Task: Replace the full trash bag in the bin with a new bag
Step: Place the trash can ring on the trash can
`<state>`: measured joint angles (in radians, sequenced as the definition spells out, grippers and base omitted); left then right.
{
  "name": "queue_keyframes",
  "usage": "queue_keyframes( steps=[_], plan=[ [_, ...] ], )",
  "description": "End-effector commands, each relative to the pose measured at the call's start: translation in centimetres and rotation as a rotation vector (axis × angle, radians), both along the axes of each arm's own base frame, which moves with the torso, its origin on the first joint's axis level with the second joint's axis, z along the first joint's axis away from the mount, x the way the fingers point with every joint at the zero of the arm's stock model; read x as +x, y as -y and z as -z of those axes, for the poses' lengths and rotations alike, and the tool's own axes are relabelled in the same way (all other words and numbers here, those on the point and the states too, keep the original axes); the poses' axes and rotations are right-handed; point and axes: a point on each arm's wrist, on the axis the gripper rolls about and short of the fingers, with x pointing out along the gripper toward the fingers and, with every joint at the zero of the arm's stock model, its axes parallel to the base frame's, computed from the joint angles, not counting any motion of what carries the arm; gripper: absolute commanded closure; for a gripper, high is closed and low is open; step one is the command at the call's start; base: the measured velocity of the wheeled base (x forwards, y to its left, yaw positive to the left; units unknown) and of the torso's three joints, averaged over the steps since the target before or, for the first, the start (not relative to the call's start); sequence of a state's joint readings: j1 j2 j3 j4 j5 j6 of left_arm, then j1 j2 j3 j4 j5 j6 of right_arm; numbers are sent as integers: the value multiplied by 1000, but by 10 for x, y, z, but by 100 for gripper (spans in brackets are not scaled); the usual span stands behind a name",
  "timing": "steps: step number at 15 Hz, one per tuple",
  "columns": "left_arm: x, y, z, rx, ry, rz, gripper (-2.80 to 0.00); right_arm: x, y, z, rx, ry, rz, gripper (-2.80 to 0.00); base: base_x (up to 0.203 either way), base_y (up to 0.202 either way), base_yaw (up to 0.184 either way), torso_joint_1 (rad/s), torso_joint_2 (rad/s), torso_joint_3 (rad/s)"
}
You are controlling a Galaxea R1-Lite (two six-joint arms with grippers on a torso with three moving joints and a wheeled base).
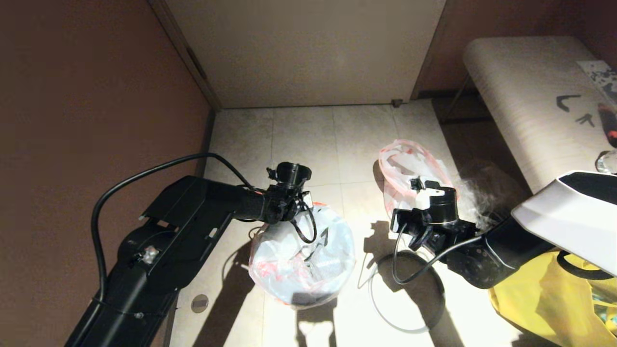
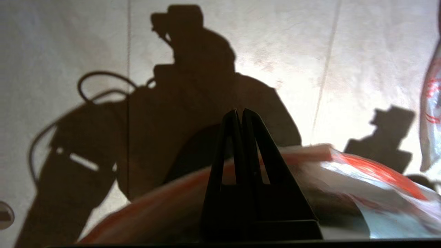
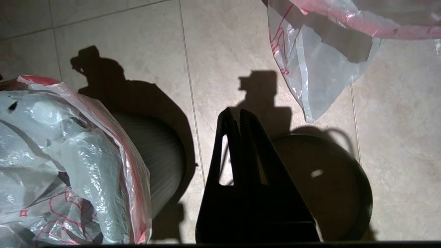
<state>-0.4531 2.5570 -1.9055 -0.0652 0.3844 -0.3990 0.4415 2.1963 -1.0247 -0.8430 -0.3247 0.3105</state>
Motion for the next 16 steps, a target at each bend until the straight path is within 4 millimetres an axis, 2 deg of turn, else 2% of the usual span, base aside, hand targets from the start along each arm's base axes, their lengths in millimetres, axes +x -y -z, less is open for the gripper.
queue_keyframes(
  steps=[1,2,4,7,9,11,13,16],
  plan=[
    [0,-2,-3,-11,6,-14,0,-4,2,-9,8,17,2,0,0,0,0,0,0,0],
    [-2,-3,-16,-27,22,-22,0,-5,3,-6,1,7,5,0,0,0,0,0,0,0],
    [-14,-5,-54,-69,70,-33,0,-1,19,15,-31,-58,42,0,0,0,0,0,0,0],
    [-47,-10,-109,-108,133,-39,0,7,51,63,-107,-225,123,0,0,0,0,0,0,0],
    [-73,-9,-131,-124,146,-21,0,16,74,87,-117,-281,172,0,0,0,0,0,0,0],
    [-91,6,-141,-121,154,25,0,27,92,111,-129,-325,176,0,0,0,0,0,0,0],
    [-105,12,-156,-129,181,57,0,33,105,137,-163,-380,132,0,0,0,0,0,0,0],
    [-115,17,-167,-145,201,78,0,43,122,179,-289,-444,18,0,0,0,0,0,0,0]
  ],
)
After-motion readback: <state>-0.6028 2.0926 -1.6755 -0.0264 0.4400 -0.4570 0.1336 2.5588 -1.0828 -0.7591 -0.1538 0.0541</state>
